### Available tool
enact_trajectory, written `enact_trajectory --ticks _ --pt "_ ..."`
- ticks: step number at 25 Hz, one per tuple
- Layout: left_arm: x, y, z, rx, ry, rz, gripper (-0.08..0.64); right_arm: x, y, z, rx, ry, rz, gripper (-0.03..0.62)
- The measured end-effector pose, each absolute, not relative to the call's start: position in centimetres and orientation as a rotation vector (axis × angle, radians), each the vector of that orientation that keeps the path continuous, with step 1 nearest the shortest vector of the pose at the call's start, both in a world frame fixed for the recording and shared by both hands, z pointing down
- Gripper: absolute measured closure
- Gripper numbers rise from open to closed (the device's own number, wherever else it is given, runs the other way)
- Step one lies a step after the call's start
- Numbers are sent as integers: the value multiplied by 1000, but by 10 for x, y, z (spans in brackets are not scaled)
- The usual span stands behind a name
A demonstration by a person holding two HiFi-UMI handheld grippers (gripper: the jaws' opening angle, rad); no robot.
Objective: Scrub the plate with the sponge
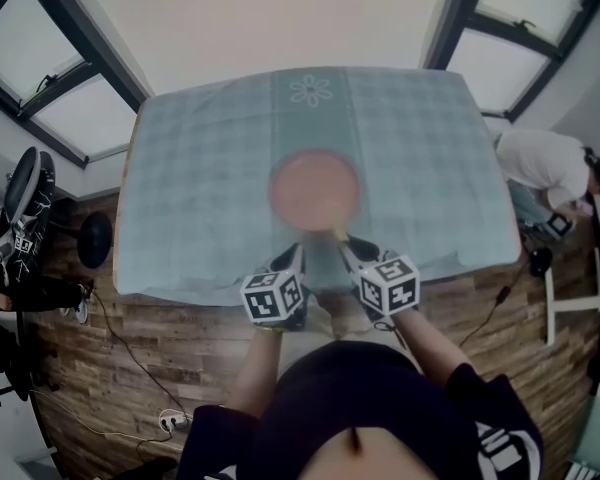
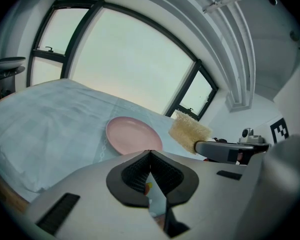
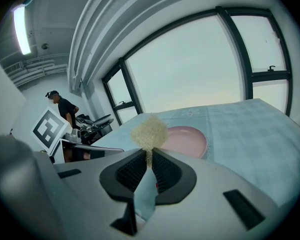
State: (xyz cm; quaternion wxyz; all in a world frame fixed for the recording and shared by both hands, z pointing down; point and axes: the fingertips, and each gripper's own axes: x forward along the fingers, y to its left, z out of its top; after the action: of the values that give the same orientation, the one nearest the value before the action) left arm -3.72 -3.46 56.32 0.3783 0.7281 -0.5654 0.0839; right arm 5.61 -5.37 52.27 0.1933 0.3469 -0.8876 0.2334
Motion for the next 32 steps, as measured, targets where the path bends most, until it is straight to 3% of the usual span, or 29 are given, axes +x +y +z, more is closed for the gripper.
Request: enact_trajectory --ticks 19,32 --pt "27 52 541 1871 -1457 166 552 107 33 501 969 -2560 658 548" --pt "23 87 531 1821 -1536 85 552 114 58 500 919 -2587 641 555"
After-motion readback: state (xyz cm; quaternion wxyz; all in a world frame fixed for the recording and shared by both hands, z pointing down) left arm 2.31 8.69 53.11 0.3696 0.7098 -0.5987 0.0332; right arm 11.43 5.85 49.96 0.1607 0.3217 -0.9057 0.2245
